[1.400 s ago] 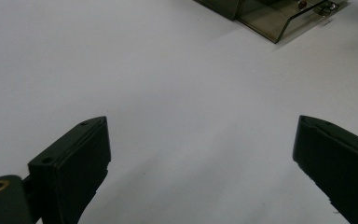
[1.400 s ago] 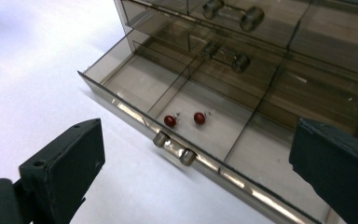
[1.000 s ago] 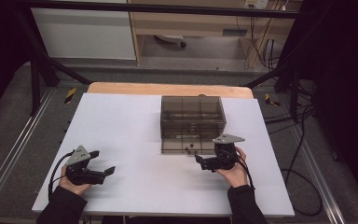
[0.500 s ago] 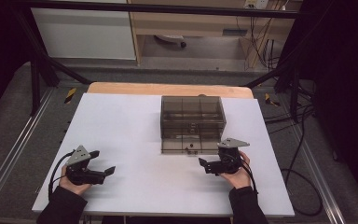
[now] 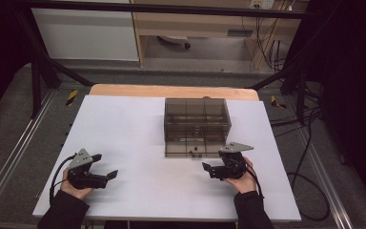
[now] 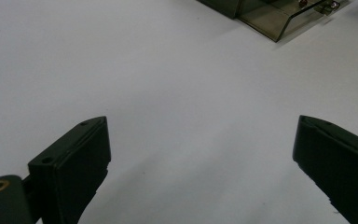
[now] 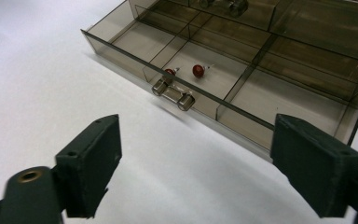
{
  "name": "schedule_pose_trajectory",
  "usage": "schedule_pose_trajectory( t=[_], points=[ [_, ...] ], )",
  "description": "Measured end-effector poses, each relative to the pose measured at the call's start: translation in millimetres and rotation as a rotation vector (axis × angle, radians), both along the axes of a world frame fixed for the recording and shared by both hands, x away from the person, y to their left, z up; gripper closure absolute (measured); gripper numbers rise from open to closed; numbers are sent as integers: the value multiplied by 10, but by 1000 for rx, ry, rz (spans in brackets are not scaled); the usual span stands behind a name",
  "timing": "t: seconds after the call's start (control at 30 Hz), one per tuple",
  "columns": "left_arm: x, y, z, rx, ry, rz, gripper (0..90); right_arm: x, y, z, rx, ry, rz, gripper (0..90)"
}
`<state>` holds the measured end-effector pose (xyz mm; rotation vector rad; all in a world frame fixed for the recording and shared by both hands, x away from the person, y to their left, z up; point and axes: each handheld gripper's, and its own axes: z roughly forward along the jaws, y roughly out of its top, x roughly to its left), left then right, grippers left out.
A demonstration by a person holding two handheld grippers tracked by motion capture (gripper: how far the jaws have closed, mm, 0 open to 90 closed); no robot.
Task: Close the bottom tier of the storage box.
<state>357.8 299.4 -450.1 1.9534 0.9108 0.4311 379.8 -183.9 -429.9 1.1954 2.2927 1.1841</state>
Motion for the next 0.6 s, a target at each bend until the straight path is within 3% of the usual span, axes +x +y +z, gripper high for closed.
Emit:
schedule_pose_trajectory(
  t=[0.6],
  points=[
    [-2, -2, 2, -1, 0, 0, 43, -39, -19, -11, 26, -14, -17, 483]
  ],
)
